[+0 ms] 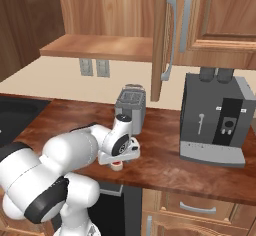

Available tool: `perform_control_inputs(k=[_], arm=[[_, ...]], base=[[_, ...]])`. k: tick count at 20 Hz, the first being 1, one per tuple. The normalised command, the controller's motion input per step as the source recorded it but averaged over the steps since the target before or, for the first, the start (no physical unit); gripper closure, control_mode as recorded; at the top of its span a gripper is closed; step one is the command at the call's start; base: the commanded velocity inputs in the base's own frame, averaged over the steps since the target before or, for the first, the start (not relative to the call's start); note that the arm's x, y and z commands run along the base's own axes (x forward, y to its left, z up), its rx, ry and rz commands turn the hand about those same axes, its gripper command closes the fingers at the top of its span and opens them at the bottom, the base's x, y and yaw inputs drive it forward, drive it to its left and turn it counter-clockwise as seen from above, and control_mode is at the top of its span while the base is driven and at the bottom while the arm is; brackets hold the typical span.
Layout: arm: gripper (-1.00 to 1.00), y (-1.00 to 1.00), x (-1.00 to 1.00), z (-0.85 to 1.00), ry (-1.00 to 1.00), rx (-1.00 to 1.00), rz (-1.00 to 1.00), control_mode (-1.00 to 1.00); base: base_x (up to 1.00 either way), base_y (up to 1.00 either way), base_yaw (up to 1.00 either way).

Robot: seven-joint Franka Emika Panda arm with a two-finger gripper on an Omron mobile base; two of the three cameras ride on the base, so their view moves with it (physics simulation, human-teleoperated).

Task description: Retrieve the tupperware from the cabinet, then place the raw meat into the tupperware to avoid contamination.

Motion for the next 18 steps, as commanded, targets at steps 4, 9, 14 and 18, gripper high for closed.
perform_control_inputs(k=[4, 9, 14, 18], arm=[[-1.0, 0.0, 0.0, -0.23, 0.0, 0.0, 0.0, -1.0], [1.0, 0.0, 0.0, -0.22, 0.01, 0.0, 0.0, -1.0], [1.0, 0.0, 0.0, -0.22, 0.03, 0.0, 0.0, -1.0], [1.0, 0.0, 0.0, -0.18, 0.04, 0.0, 0.0, -1.0]], base=[[0.0, 0.0, 0.0], [0.0, 0.0, 0.0], [0.0, 0.0, 0.0], [0.0, 0.0, 0.0]])
